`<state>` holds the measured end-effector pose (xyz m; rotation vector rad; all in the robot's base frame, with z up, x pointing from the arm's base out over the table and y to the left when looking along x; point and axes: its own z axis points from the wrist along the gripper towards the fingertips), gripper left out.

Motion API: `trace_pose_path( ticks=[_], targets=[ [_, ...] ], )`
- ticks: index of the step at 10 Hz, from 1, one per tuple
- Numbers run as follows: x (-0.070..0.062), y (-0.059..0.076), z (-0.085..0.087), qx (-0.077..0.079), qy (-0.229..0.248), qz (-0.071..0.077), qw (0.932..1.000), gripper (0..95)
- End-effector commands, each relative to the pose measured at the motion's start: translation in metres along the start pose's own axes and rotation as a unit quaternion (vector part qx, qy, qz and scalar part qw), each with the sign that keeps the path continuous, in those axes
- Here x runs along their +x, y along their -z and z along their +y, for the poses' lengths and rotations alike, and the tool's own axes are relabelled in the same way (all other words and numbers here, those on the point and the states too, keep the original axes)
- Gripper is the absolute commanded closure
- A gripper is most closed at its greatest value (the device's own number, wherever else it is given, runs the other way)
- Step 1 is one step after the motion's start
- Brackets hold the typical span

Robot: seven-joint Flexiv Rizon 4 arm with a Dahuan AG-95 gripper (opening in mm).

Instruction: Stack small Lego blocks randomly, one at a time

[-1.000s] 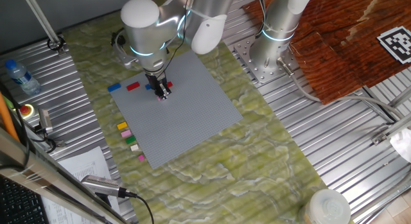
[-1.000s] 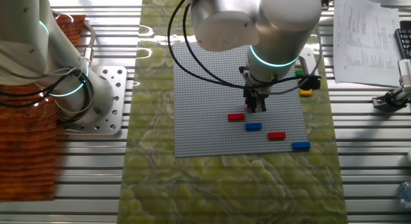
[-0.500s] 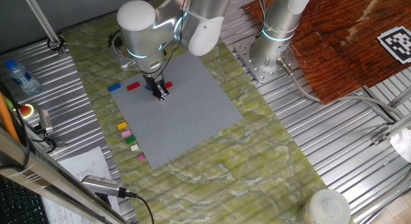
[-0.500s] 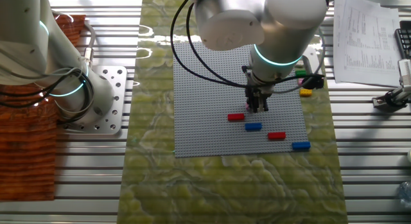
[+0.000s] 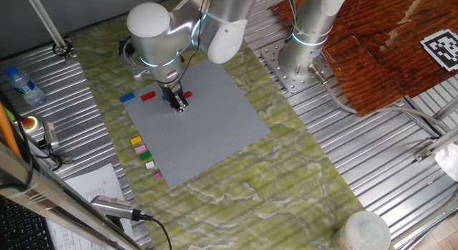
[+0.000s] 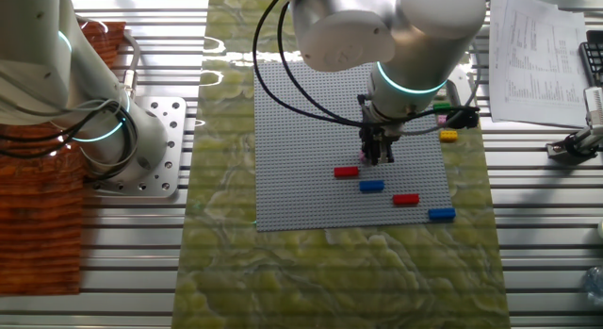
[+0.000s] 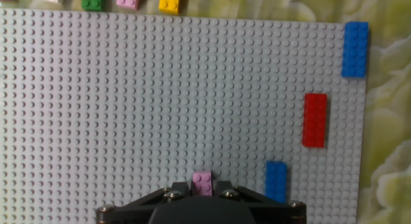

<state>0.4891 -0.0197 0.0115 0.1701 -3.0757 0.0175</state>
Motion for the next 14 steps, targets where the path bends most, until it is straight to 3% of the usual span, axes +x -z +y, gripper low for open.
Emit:
trace_pose_path(
  ticks=[1, 14],
  targets=[
    [0.0003, -0.0004, 0.0, -0.001, 0.0, 0.002, 1.0, 95.0],
    [-0.002, -0.0014, -0.0024, -0.004, -0.005, -0.006, 1.0, 95.0]
  ],
)
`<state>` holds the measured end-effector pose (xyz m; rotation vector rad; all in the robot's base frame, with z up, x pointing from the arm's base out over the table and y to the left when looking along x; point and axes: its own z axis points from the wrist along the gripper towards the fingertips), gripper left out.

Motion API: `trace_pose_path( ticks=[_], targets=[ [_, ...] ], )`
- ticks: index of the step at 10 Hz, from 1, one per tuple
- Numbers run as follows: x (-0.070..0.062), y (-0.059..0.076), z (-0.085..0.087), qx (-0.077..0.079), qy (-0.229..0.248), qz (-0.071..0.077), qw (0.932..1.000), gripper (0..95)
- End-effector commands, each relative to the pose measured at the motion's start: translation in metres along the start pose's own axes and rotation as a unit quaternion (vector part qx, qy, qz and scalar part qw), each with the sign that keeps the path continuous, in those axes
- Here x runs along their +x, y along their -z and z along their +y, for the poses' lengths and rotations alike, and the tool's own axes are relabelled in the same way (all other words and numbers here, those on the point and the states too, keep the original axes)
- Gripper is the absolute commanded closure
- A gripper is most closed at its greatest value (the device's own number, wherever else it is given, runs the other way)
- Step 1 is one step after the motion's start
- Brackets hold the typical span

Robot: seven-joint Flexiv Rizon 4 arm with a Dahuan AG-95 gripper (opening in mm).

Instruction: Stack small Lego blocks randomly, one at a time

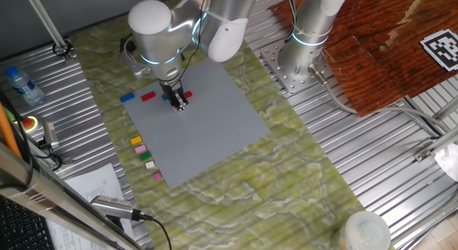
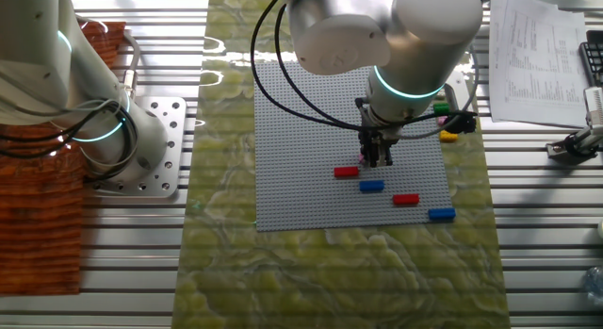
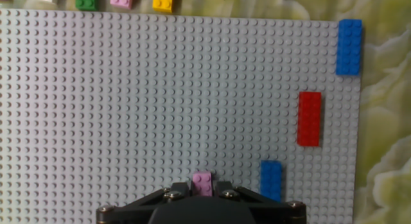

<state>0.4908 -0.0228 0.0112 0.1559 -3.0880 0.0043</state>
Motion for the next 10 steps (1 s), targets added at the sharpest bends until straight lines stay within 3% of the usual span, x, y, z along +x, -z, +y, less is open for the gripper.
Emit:
trace_pose_path(
  ticks=[1, 10],
  targets=[
    [-0.0008, -0.0015, 0.002, 0.0, -0.001, 0.0, 1.0, 95.0],
    [-0.0013, -0.0068, -0.0001, 0.004, 0.0, 0.0, 1.0, 95.0]
  ],
)
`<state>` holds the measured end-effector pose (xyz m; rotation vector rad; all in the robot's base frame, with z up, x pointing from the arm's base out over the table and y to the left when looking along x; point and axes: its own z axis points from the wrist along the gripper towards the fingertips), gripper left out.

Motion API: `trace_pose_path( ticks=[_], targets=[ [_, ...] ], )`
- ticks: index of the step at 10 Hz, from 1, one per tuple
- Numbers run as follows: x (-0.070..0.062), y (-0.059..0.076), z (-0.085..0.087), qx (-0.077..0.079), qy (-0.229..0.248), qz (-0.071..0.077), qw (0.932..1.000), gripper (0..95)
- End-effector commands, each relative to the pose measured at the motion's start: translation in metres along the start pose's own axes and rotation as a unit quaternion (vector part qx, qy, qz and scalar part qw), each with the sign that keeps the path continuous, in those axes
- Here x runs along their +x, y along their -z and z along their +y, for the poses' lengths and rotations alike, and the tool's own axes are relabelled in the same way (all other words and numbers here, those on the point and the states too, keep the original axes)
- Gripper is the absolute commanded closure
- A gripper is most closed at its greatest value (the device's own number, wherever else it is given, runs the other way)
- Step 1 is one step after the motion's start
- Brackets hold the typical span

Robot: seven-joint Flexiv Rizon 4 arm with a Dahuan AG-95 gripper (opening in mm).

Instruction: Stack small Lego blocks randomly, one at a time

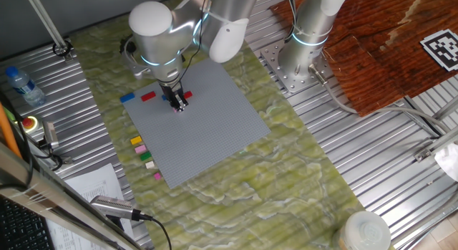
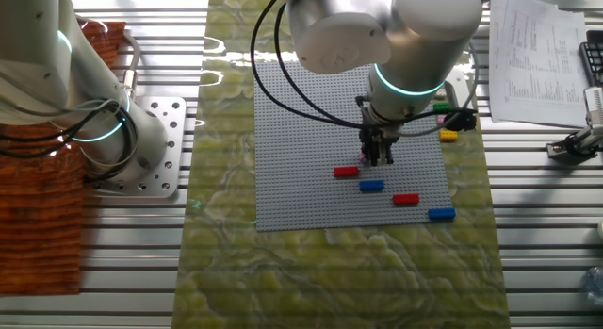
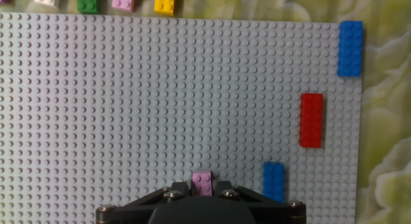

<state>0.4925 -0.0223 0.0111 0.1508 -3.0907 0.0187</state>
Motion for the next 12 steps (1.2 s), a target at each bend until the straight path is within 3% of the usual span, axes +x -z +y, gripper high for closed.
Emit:
trace_pose_path(
  ticks=[1, 6, 7, 12],
  targets=[
    [0.0, -0.008, 0.0, -0.002, 0.002, 0.002, 1.0, 95.0],
    [-0.001, -0.015, 0.003, -0.002, 0.005, 0.006, 1.0, 95.0],
    [-0.001, -0.017, 0.003, 0.01, 0.009, 0.012, 0.9998, 95.0],
    [-0.002, -0.026, 0.003, 0.009, 0.015, 0.01, 0.9998, 95.0]
  ],
)
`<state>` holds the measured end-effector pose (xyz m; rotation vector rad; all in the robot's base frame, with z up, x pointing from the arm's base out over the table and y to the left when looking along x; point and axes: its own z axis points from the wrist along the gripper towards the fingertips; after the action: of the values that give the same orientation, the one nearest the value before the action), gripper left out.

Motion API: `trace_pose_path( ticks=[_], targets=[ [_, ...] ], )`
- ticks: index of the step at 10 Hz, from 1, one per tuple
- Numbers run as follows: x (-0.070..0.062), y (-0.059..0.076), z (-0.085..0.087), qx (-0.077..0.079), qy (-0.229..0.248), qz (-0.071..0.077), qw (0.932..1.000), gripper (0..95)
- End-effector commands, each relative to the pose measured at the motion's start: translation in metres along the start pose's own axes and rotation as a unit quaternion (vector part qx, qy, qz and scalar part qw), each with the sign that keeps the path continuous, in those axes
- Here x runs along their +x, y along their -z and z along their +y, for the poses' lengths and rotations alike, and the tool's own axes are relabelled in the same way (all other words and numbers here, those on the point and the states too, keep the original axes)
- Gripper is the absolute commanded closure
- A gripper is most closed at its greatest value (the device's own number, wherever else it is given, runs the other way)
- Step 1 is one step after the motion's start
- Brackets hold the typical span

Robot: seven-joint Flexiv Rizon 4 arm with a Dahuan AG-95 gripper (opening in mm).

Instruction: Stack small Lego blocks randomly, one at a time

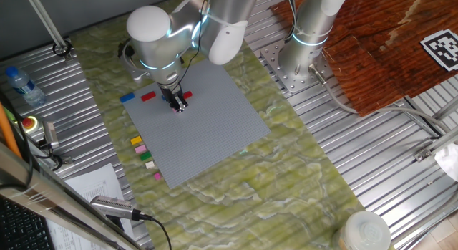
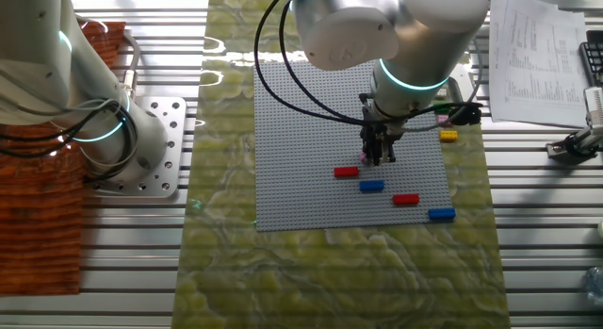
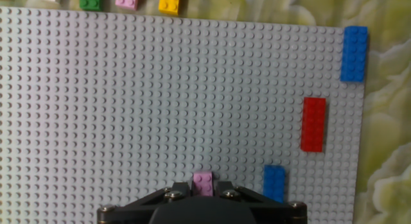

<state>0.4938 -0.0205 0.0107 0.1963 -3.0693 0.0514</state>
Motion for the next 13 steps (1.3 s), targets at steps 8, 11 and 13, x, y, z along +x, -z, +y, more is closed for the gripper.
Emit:
trace_pose_path(
  ticks=[8, 11, 13],
  targets=[
    [-0.0009, -0.0295, -0.0006, -0.009, 0.004, -0.01, 0.9999, 95.0],
    [-0.0006, -0.026, -0.0008, -0.008, 0.005, -0.011, 0.9999, 95.0],
    [-0.0005, -0.0249, -0.001, -0.007, 0.004, -0.012, 0.9999, 95.0]
  ],
)
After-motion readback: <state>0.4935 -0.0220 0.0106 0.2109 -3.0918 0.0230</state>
